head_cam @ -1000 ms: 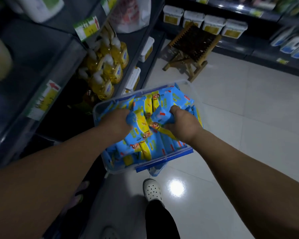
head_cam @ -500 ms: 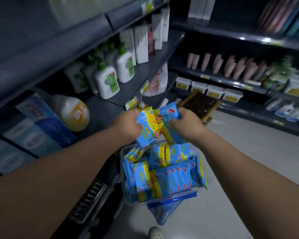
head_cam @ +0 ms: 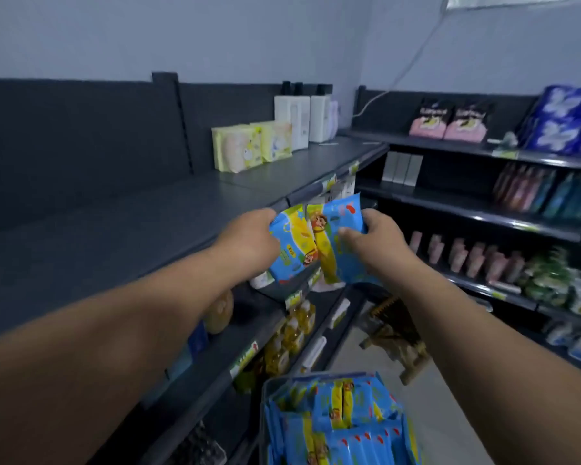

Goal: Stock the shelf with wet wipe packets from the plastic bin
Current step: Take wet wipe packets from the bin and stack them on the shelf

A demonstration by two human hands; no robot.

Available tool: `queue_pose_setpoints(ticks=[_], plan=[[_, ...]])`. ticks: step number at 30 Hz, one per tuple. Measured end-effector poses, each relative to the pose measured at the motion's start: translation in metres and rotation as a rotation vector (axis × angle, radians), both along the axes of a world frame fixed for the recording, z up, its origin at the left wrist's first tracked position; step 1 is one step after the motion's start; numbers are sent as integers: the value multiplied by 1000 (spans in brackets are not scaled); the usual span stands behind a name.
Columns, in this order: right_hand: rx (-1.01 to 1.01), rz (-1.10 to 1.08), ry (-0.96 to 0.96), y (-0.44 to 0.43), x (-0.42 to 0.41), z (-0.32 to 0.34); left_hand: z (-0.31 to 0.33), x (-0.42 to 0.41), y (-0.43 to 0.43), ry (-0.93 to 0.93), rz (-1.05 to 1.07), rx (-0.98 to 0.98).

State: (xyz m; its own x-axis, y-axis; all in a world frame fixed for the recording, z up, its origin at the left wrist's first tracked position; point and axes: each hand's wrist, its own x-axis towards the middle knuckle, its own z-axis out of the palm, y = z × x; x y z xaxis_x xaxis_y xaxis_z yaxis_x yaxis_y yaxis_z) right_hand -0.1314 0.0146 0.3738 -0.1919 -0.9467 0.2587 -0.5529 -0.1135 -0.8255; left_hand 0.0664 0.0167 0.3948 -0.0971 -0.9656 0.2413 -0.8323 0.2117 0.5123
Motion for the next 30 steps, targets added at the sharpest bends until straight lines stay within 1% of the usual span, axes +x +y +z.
queue_pose_setpoints(ticks=[6,15,20,23,27,30], plan=[[-134,124,-15,8,58,62,51,62,26,66,125,-118],[-316,423,-20,26,192,110,97,189,83,223,421,-206],[-328,581,-13,41,274,119,104,263,134,365,552,-205],[-319,697,0,56,322,119,103,301,170,388,652,-222],[-282,864,5,77,378,119,104,342,219,399,791,-292],[-255,960,60,94,413,120,109,364,255,390,883,-351]])
